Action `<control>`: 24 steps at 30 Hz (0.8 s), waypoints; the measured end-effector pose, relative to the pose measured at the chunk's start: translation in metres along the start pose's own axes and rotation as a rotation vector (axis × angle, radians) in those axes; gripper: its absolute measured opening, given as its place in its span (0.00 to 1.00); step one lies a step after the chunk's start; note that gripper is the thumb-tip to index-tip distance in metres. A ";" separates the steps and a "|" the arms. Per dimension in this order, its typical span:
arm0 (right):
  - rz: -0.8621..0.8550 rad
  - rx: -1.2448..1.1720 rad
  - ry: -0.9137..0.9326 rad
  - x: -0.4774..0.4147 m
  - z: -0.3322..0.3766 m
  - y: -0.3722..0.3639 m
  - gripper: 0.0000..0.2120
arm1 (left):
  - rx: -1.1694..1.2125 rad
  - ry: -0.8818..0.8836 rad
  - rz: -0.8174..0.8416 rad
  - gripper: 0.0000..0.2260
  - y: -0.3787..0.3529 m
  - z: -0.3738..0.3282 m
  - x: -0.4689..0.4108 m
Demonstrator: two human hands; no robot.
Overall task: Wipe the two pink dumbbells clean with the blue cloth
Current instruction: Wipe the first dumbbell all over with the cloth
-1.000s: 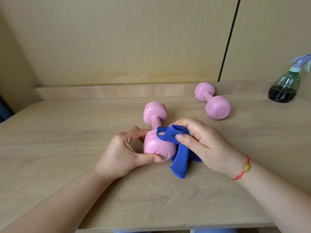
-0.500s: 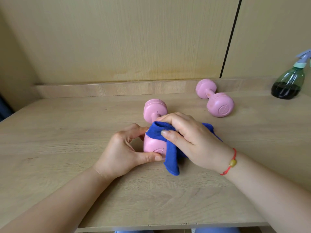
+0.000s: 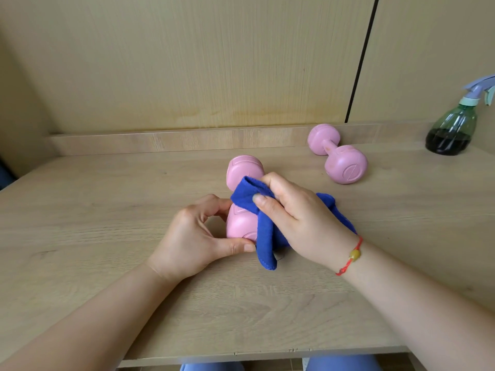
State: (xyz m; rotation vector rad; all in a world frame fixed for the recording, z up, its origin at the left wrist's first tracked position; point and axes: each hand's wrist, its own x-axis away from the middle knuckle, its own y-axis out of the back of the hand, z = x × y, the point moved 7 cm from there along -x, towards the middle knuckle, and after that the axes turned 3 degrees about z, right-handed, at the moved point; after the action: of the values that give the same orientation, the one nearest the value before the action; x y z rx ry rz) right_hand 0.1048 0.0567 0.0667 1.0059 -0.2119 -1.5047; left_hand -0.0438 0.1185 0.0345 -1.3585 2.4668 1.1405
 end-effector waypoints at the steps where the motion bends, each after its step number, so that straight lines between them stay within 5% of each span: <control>1: -0.002 -0.059 -0.019 0.004 -0.005 0.001 0.09 | -0.008 0.003 -0.002 0.24 0.000 0.000 0.000; 5: 0.002 -0.285 -0.117 0.023 -0.028 0.007 0.09 | -0.012 0.037 -0.006 0.26 0.000 0.001 0.000; 11: -0.010 -0.310 -0.190 0.037 -0.037 0.012 0.21 | -0.011 0.102 0.002 0.27 0.000 0.003 0.001; 24: -0.070 -0.094 -0.144 0.014 -0.009 -0.005 0.05 | 0.002 0.116 0.002 0.27 0.000 0.005 0.002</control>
State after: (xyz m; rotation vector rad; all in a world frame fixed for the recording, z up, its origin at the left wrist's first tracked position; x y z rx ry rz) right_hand 0.1096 0.0496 0.0515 0.8389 -0.2080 -1.6370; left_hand -0.0465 0.1203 0.0304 -1.4612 2.5477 1.0896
